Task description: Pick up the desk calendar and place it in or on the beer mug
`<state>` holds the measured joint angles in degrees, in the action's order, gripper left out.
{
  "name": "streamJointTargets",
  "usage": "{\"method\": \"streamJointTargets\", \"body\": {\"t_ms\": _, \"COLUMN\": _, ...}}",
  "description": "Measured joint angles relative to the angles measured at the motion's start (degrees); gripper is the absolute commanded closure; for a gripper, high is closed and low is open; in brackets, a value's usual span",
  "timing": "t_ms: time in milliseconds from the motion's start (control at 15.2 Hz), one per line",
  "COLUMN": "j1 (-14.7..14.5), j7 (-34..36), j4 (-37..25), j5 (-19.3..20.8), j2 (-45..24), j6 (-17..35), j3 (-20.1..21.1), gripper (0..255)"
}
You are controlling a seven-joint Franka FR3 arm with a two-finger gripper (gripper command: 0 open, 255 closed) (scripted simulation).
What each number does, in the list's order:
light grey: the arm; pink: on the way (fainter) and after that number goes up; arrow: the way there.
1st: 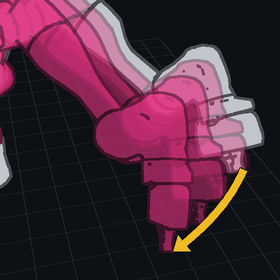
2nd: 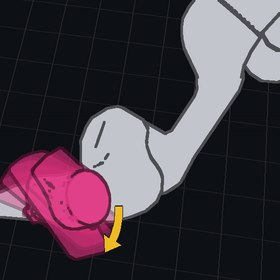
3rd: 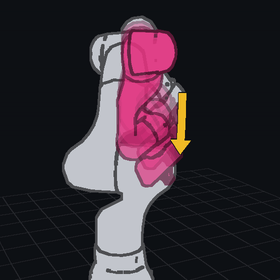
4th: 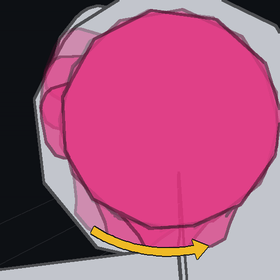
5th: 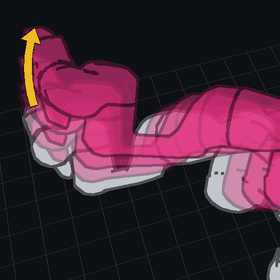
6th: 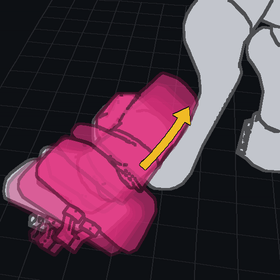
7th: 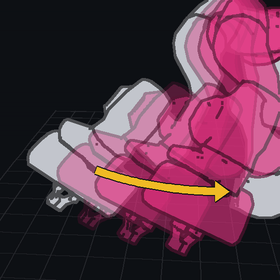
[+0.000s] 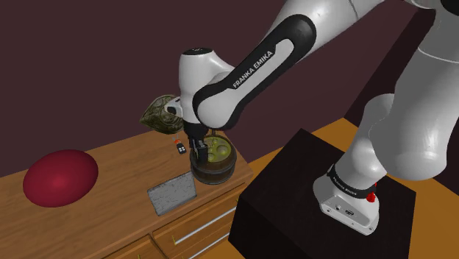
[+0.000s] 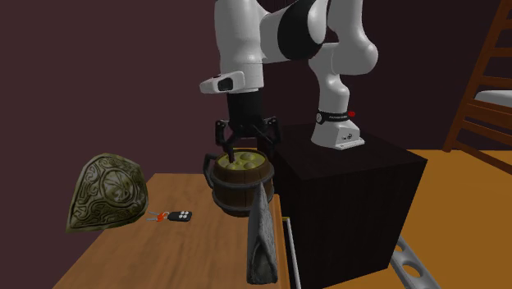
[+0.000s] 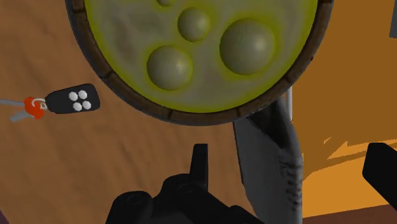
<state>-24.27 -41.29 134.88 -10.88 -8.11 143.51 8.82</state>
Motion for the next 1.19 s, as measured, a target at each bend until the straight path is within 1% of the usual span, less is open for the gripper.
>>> {"method": "streamJointTargets", "body": {"t_ms": 264, "j1": -1.6, "j7": -2.3, "j4": -2.0, "j5": 0.8, "j2": -5.7, "j6": 3.9, "j3": 1.6, "gripper": 0}}
{"method": "streamJointTargets", "body": {"t_ms": 594, "j1": -2.3, "j7": -2.3, "j4": -2.3, "j5": 1.1, "j2": -9.3, "j6": 7.4, "j3": 1.8, "gripper": 0}}
{"method": "streamJointTargets", "body": {"t_ms": 792, "j1": -2.6, "j7": -2.2, "j4": -2.5, "j5": 1.2, "j2": -10.9, "j6": 8.8, "j3": 1.8, "gripper": 0}}
{"method": "streamJointTargets", "body": {"t_ms": 1122, "j1": -2.6, "j7": -2.3, "j4": -2.5, "j5": 1.3, "j2": -11.3, "j6": 9.2, "j3": 1.8, "gripper": 0}}
{"method": "streamJointTargets", "body": {"t_ms": 1188, "j1": -2.6, "j7": -2.3, "j4": -2.5, "j5": 1.3, "j2": -11.3, "j6": 9.2, "j3": 1.8, "gripper": 255}}
